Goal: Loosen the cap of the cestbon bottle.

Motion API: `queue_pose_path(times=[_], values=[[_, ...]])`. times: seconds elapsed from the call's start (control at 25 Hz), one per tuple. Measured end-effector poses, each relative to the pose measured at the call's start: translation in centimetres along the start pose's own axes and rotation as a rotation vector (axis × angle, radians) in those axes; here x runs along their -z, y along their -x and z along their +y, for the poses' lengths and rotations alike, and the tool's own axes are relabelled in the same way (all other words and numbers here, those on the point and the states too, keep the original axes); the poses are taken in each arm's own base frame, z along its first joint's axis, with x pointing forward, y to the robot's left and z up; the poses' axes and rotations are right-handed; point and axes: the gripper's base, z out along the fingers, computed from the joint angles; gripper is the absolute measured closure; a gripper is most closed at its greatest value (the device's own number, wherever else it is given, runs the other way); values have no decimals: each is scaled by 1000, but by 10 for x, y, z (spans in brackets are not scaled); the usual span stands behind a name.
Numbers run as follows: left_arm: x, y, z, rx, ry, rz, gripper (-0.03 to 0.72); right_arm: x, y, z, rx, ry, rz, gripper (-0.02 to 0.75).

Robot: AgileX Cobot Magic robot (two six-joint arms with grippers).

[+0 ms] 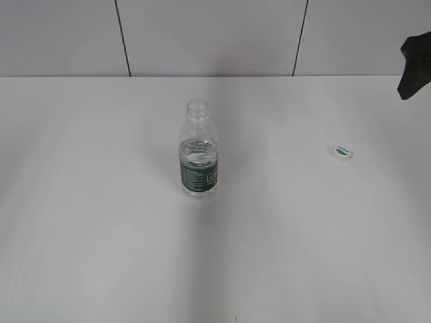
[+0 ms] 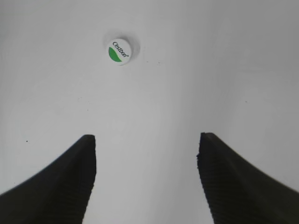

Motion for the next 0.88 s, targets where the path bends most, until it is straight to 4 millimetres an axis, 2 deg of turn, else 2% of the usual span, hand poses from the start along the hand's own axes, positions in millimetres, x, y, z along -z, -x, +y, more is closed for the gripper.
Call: queue_pose_path(times=[0.2,0.36,0.56,0.88], values=[[44,-37,0,-23,30,-69,98,0,0,0,0,-1,0,217],[65,-80,-4,-18,29,-46,98,2,0,0,1,-4,-4,217],[75,-127,-9,-8,17,-64,98,11,-1,1,3,-10,-28,217],[81,-166,-17,23,-34,-141,98,21,-2,2,6,-15,-53,217]])
